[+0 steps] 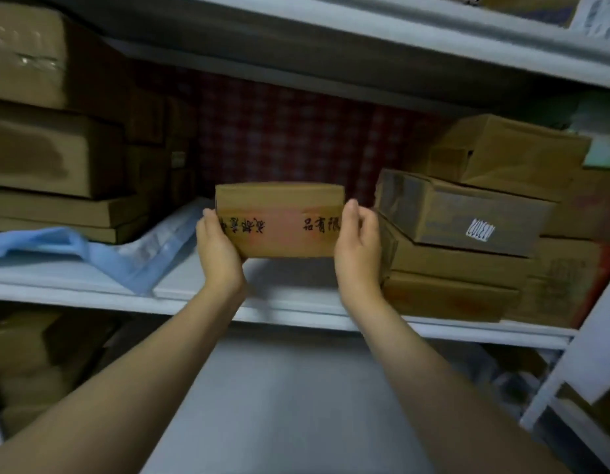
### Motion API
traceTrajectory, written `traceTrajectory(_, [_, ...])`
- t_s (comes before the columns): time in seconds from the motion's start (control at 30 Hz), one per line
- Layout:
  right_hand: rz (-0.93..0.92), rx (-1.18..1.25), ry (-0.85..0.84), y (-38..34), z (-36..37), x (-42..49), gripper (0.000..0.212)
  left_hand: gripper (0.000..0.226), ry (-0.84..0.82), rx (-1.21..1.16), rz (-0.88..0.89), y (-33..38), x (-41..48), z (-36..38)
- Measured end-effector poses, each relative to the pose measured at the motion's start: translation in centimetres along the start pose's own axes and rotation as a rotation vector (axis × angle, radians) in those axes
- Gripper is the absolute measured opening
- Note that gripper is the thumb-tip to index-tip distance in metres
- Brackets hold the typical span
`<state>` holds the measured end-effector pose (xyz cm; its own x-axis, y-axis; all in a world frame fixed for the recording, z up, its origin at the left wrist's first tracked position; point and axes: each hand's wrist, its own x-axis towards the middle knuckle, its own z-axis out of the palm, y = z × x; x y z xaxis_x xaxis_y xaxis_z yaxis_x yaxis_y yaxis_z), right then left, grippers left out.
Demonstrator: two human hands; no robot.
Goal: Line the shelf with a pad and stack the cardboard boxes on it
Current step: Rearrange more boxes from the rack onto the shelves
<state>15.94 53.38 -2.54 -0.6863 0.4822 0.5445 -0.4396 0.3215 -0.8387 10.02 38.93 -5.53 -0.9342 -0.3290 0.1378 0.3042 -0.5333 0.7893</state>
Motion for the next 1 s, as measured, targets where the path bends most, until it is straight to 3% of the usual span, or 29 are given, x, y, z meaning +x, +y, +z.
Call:
traceTrajectory(0.13, [0.349,0.163,-0.049,4.9,-1.1,-5.1,0.031,0.028,0.229,0.152,0.087,-1.3,-4.9,-4.5])
traceTrajectory(0.27, [0.501,0.218,-0.032,8.3,-2.2,-8.6,0.039,0.030,0.366,0.095,0.037,-3.3,-8.1,-8.2])
traceTrajectory(0.37, [0.548,0.197,-0.068,10.2,-2.8,-10.0,0.049,0.033,0.341,0.089,-0.106,-5.8,-8.9,-11.5])
traceTrajectory(0.63, [0.810,0.160,-0.287,14.6,-0.9,-15.3,0.042,0.038,0.209,0.309,-0.331,-9.5,-10.0,-19.6])
traceTrajectory(0.8, [0.954,0.048,-0.454,17.8,1.4,-19.5,0.043,0.057,0.296,0.416,-0.453,-11.3,-10.5,-24.6])
traceTrajectory(1.0, [1.067,-0.089,-0.638,20.0,5.7,-22.1,0.032,0.039,0.417,0.494,-0.595,-12.2,-9.3,-29.0])
